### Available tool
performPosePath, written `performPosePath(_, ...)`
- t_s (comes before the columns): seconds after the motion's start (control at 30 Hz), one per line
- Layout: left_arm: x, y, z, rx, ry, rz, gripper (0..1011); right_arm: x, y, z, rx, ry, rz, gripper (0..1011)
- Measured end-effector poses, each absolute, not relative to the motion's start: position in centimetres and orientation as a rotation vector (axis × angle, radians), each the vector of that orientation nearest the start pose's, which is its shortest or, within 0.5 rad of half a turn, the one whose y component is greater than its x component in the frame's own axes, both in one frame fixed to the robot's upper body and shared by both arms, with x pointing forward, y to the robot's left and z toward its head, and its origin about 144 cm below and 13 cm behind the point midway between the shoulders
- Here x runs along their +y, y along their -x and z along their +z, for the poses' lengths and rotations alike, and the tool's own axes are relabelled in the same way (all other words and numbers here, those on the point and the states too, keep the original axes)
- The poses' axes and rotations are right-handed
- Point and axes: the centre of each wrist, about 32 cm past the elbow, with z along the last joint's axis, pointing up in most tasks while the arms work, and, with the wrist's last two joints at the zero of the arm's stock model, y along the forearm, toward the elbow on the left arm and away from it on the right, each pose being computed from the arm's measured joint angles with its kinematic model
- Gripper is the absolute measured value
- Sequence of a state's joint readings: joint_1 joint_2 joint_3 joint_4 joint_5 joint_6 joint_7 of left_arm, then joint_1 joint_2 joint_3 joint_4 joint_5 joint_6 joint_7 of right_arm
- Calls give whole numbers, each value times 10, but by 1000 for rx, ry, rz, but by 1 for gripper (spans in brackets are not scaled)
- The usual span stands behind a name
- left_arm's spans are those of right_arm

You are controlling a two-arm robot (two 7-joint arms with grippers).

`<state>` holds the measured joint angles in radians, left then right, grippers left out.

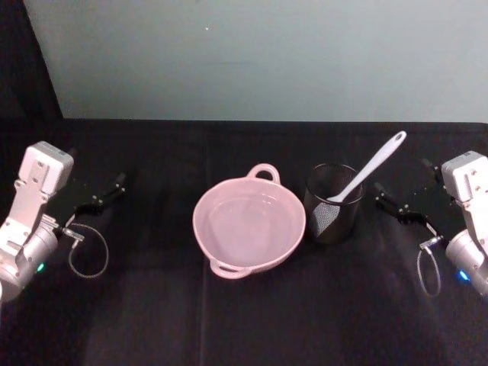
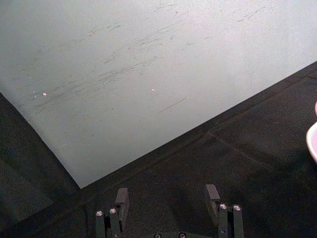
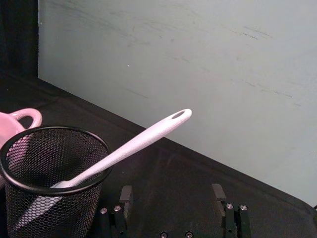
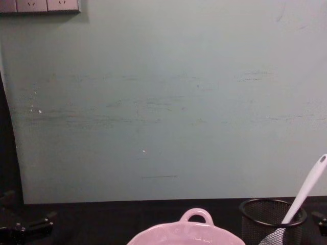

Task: Use the one hand to pick up the spoon and stir the clear water in the bowl.

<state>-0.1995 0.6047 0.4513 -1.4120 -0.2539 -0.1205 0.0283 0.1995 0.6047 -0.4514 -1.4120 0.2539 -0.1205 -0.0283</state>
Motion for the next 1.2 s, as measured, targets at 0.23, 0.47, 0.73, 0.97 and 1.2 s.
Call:
performPosePath(0.23,310,-489,1140,-285,-304,1248,1011,-310,-489,1140,-285,304,-1248,1003)
performPosePath(0.47,310,-489,1140,-285,-304,1248,1011,-310,-489,1140,-285,304,-1248,1003)
performPosePath(0.73,310,-489,1140,-285,-304,1248,1011,-310,-489,1140,-285,304,-1248,1003)
performPosePath(0.97,310,-489,1140,-285,-304,1248,1011,-310,-489,1140,-285,304,-1248,1003)
performPosePath(1.2,310,-489,1140,-285,-305,1248,1011,-310,-489,1140,-285,305,-1248,1003)
